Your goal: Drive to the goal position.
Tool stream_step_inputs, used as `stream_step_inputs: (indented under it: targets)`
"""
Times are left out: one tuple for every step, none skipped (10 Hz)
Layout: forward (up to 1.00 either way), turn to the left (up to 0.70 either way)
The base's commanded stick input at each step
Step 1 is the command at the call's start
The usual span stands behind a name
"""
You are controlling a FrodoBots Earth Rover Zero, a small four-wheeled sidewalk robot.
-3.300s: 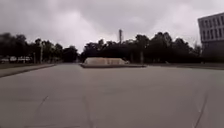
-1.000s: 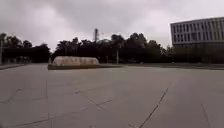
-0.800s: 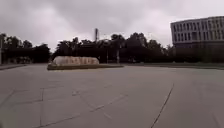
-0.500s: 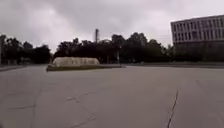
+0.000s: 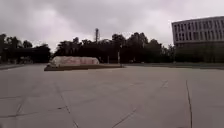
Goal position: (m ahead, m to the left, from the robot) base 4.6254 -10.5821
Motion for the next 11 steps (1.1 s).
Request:
stream_step_inputs:
  targets:
    - [0.7,0.0]
    - [0.7,0.0]
    - [0.7,0.0]
    - [0.7,0.0]
    - [0.7,0.0]
    - [0.7,0.0]
    - [0.7,0.0]
    - [0.7,0.0]
    - [0.7,0.0]
    - [0.7,0.0]
    - [0.7,0.0]
